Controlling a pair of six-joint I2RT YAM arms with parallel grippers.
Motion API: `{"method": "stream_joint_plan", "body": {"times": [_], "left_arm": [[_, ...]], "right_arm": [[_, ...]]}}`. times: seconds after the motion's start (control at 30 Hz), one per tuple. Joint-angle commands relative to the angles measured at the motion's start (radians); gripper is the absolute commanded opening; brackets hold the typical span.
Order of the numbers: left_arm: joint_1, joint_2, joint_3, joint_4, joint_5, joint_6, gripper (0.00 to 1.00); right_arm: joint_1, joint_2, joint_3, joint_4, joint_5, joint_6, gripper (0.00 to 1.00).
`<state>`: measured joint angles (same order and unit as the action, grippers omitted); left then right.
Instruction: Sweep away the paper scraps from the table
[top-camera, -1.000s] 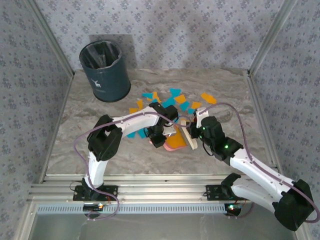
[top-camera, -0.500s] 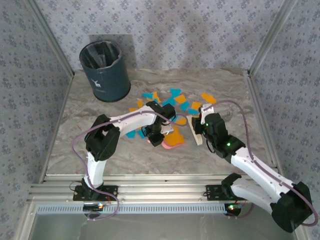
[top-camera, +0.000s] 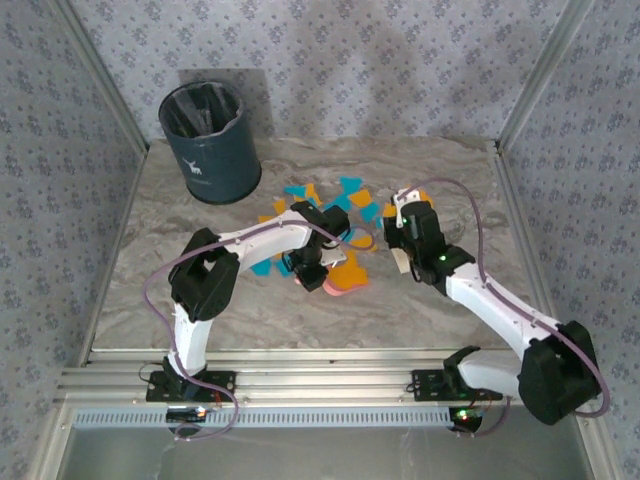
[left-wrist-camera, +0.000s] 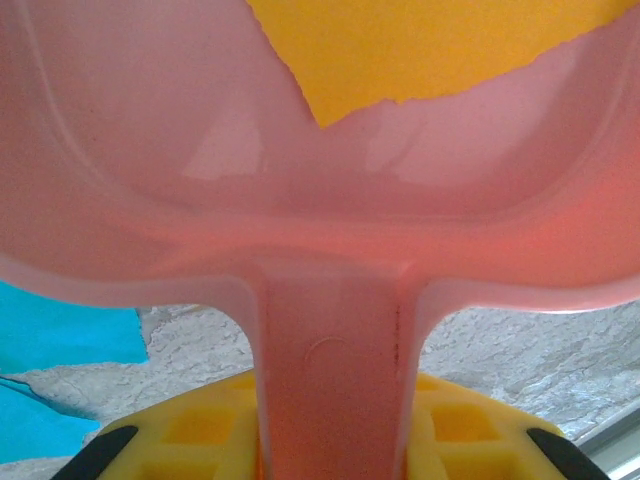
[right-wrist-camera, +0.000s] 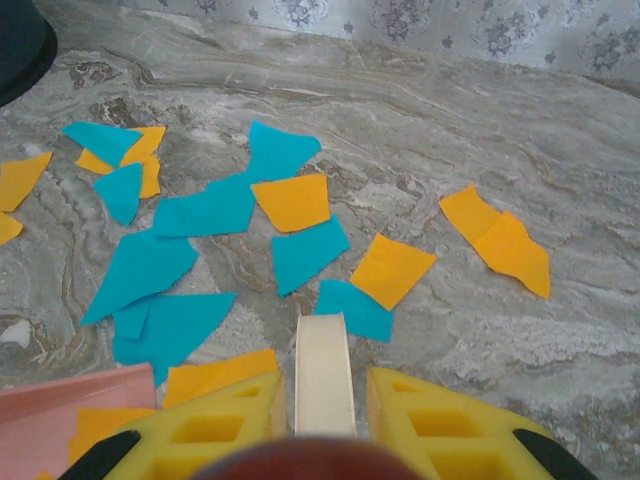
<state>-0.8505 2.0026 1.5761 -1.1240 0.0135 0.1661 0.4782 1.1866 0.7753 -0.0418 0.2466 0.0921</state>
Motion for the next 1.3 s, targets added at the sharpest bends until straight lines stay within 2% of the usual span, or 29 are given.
{"method": "stream_joint_plan", "body": {"times": [0.0, 0.33, 0.43, 0.67, 1.27], "left_arm": [[0.011, -0.013, -0.005, -0.026, -0.001, -0.014, 0.00], [0.011, -0.007, -0.005, -0.028, 0.006, -0.011, 0.00], [0.012, -0.005, -0.001, -0.026, 0.008, -0.011, 0.00], [0.012, 0.001, 0.001, -0.022, 0.009, -0.012, 0.00], [0.013, 0.007, 0.005, -0.021, -0.003, -0.015, 0.00]], "right_arm": [[-0.007, 0.039, 0.061, 0.052, -0.044, -0.047, 0.00], [-0.006, 0.120, 0.103, 0.040, -0.109, -0.069, 0.00], [0.000, 0.118, 0.096, 0.034, -0.162, -0.086, 0.00], [0.020, 0.090, 0.071, -0.007, -0.245, -0.110, 0.00], [0.100, -0.050, 0.040, -0.174, -0.277, -0.114, 0.00]]}}
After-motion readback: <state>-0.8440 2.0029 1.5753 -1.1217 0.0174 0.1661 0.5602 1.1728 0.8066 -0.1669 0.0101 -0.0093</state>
